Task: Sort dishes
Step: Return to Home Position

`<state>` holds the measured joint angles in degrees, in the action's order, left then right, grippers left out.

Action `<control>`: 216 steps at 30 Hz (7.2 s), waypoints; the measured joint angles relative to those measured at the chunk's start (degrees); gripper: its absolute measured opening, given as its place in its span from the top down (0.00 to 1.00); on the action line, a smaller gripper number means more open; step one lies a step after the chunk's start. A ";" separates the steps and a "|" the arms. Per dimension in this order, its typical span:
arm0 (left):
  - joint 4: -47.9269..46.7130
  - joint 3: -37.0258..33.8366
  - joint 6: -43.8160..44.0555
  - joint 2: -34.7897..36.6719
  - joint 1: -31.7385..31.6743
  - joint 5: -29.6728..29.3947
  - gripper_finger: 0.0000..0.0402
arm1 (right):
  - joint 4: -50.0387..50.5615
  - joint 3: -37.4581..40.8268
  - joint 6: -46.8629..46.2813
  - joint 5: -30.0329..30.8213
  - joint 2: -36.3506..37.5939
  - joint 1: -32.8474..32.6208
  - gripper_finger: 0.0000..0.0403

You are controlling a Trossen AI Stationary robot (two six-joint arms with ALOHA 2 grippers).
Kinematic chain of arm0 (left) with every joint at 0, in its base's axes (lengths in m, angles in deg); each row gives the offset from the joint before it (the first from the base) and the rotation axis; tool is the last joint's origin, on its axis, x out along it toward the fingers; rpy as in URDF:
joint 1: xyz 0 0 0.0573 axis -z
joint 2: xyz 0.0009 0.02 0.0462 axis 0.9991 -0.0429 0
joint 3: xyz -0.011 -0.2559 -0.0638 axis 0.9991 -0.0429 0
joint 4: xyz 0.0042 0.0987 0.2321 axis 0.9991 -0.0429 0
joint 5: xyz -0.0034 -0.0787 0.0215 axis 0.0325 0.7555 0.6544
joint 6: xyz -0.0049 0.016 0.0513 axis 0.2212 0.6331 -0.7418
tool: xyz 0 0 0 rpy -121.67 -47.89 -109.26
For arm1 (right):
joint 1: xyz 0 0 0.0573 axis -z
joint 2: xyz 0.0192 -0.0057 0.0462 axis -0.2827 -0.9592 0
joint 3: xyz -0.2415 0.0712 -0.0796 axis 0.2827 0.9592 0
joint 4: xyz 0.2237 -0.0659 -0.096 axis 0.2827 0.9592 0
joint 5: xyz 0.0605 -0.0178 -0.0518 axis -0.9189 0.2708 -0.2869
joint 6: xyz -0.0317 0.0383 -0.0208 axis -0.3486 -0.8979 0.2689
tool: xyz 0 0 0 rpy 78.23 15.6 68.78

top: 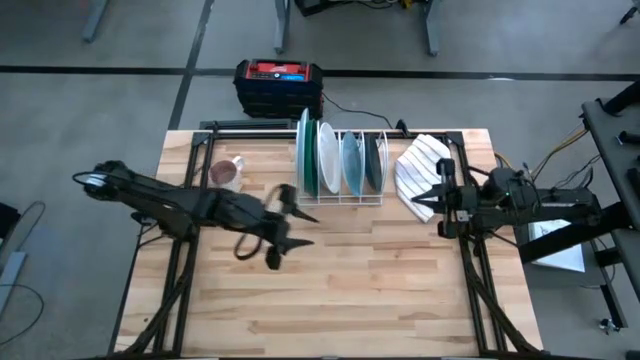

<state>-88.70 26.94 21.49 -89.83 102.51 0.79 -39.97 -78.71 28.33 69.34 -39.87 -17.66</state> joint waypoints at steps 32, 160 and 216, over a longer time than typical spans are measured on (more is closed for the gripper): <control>25.87 -57.41 13.40 47.60 0.15 -34.88 0.89 | -1.08 11.03 0.95 4.07 3.96 0.02 1.00; 37.14 -62.45 7.35 47.97 -75.44 -6.76 1.00 | -4.95 23.71 9.20 10.45 21.78 0.13 1.00; 37.14 -62.45 7.36 47.97 -75.46 -6.73 1.00 | -4.95 23.71 9.20 10.45 21.75 0.13 1.00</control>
<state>-51.56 -35.51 28.86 -41.86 27.05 -5.94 -44.92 -55.00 37.53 79.79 -18.12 -17.52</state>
